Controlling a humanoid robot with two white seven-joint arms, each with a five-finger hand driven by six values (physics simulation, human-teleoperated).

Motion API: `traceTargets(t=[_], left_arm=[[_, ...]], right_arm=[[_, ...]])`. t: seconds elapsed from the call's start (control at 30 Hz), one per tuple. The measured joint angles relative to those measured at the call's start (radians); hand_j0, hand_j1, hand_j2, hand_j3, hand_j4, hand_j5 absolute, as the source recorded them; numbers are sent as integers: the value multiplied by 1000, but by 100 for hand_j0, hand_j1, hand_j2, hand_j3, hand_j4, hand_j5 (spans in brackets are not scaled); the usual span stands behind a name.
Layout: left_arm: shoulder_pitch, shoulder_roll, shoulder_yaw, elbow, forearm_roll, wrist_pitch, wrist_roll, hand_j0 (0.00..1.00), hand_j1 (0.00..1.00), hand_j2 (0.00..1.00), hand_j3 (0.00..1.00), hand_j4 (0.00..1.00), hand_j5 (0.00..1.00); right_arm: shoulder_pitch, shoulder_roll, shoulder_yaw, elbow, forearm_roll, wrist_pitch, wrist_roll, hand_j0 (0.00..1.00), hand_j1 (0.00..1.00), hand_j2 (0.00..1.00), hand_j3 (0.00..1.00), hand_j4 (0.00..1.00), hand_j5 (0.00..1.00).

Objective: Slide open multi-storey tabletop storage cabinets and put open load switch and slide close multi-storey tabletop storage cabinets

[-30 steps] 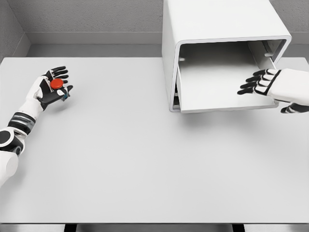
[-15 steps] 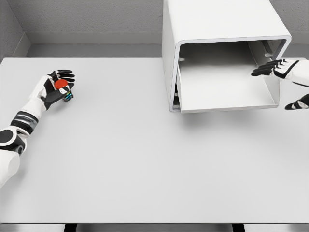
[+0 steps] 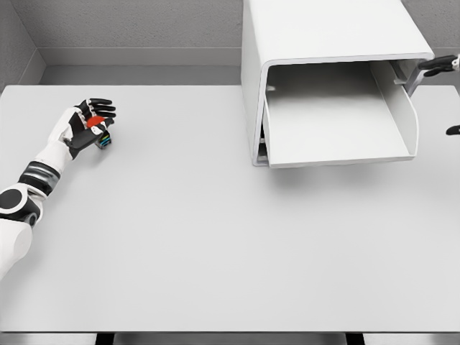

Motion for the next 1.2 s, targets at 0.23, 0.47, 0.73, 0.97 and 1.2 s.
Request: traceTargets(t=[0.23,0.47,0.73,0.97,1.2], left_arm=[[0,1,1,1,-5,2,0,100,100,100,100,100,100],[-6,1,4,7,-11,2,1,100,100,100,100,100,100],[-6,-7,10,45,-11,3,1,100,100,100,100,100,100],[-21,-10,24,70,-17,2,1,100,100,100,100,100,100],[-21,-24,23,82,-20,3,1,100,100,100,100,100,100]], right_arm=[[-14,-47,5,-56,131,32,-28,99,99,99,99,99,99],[-14,-132,-3,-116,211,61,-51,91,91,91,91,91,91],[-12,-172,32,-152,305,64,-47,68,68,68,68,68,68],[-12,-194,96,-184,378,64,-47,61,61,61,61,61,61],[-12,-211,131,-210,437,64,-47,49,49,49,49,49,49]])
